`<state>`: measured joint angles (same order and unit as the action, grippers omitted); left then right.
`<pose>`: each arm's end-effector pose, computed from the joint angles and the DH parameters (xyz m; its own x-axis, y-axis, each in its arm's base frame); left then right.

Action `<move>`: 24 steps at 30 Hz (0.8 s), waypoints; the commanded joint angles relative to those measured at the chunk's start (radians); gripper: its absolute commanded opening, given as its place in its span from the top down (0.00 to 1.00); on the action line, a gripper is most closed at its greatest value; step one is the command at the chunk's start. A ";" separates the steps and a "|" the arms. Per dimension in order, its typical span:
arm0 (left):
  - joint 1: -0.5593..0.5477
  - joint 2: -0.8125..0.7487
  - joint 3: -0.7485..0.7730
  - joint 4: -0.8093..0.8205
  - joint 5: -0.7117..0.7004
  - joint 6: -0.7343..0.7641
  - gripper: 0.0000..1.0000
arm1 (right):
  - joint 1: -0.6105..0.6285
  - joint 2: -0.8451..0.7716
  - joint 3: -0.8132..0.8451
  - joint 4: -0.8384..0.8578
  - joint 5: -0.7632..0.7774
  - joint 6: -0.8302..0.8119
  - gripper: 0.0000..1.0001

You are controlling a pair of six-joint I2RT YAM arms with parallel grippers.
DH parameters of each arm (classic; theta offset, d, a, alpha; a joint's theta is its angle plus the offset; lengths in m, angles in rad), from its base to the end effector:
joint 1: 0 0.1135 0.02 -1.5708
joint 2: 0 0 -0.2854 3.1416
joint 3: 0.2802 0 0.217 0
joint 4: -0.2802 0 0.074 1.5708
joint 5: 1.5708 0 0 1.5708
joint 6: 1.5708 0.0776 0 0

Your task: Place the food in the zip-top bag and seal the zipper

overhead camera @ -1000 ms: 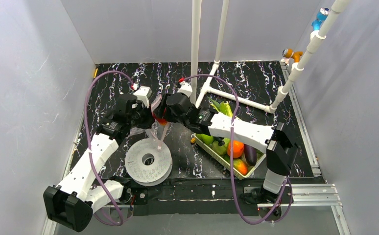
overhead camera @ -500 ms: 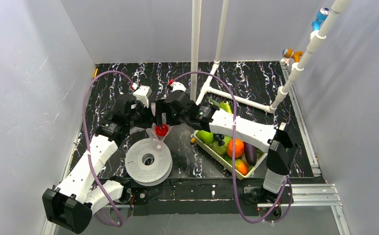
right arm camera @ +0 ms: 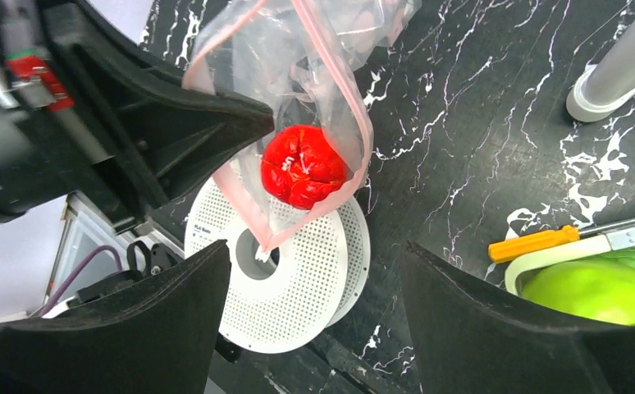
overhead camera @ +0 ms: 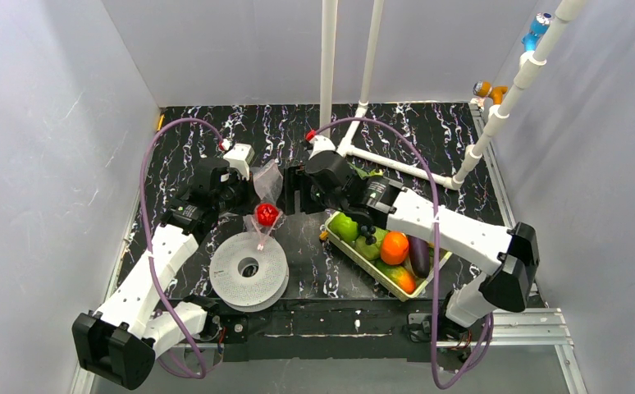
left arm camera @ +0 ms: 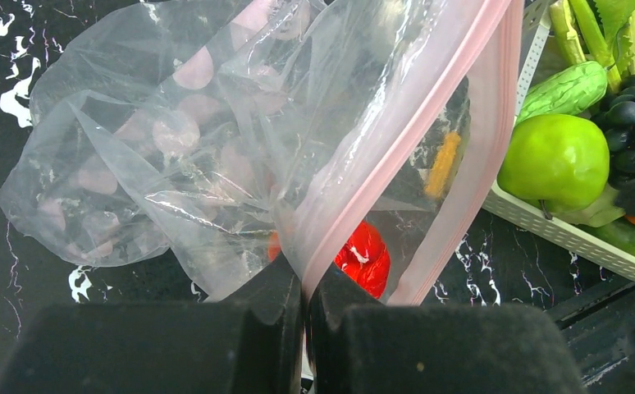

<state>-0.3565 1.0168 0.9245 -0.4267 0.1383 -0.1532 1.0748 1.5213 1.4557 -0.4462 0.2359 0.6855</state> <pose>0.1968 -0.0847 0.3219 -0.5292 0.0358 -0.8477 0.3816 0.9024 -0.2001 0.1817 0.2976 0.3716 -0.6604 0.0730 -0.7474 -0.4393 0.7696 0.4633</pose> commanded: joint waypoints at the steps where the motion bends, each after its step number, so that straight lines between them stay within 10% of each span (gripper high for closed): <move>1: -0.003 -0.010 0.008 -0.007 -0.012 0.006 1.00 | -0.006 0.074 -0.003 0.066 -0.053 0.038 0.20; 9: -0.002 -0.018 0.005 -0.010 -0.026 0.012 1.00 | -0.012 0.225 0.118 0.045 -0.122 0.055 0.39; 16: -0.003 -0.028 0.008 -0.013 -0.043 0.012 1.00 | -0.020 0.211 0.163 0.037 -0.198 0.089 0.97; 24: -0.003 -0.099 0.004 -0.029 -0.207 0.020 1.00 | -0.146 0.152 0.105 0.282 -0.569 0.366 0.99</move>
<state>-0.3565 0.9820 0.9245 -0.4332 0.0390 -0.1494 1.0020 1.7507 1.5976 -0.3738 -0.1123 0.8714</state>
